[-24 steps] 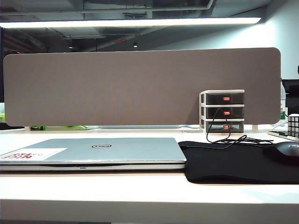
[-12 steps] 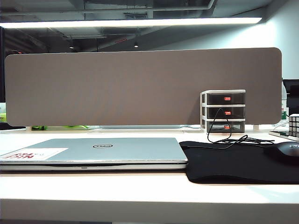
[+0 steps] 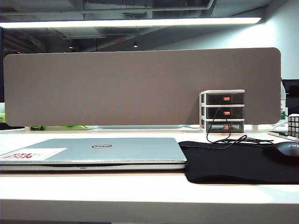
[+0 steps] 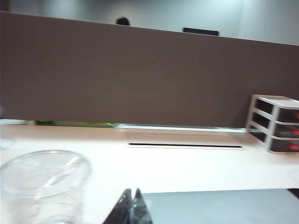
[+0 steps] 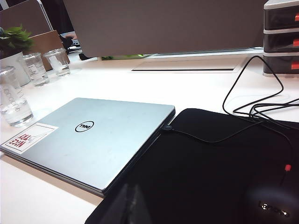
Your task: Pick up the coffee cup and place it on the left side of the laptop.
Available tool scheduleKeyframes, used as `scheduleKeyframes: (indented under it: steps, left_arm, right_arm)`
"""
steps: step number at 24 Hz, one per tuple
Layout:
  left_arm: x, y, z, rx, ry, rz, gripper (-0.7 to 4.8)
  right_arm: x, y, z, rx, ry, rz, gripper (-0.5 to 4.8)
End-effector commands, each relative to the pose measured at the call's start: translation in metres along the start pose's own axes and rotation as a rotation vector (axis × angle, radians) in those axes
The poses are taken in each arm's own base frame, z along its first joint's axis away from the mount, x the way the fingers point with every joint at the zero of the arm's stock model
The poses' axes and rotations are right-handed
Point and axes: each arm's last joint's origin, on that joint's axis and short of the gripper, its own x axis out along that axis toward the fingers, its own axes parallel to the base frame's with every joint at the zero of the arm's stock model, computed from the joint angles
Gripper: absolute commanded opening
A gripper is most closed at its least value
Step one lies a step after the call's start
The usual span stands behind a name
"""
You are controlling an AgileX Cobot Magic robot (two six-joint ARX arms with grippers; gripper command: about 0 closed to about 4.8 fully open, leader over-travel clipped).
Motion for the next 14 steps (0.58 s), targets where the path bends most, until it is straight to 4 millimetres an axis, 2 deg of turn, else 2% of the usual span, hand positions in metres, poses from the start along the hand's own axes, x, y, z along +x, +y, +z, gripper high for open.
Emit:
scheduleKeyframes:
  steps: [1,5,14]
  left_arm:
    - [-0.006,-0.001,-0.004,0.001,0.046,0.084,-0.06]
    - [-0.018,-0.005,-0.01,0.019,0.092,0.14,-0.06]
    - [-0.017,-0.008,-0.019,0.028,0.175,0.176,-0.06]
  right_arm:
    - [0.0,0.0,0.0,-0.008,-0.011,0.0,-0.01]
    - [0.0,-0.001,0.0,-0.01,-0.013,-0.009,-0.01]
    - [0.0,-0.007,0.0,-0.093,-0.034,-0.216,-0.01]
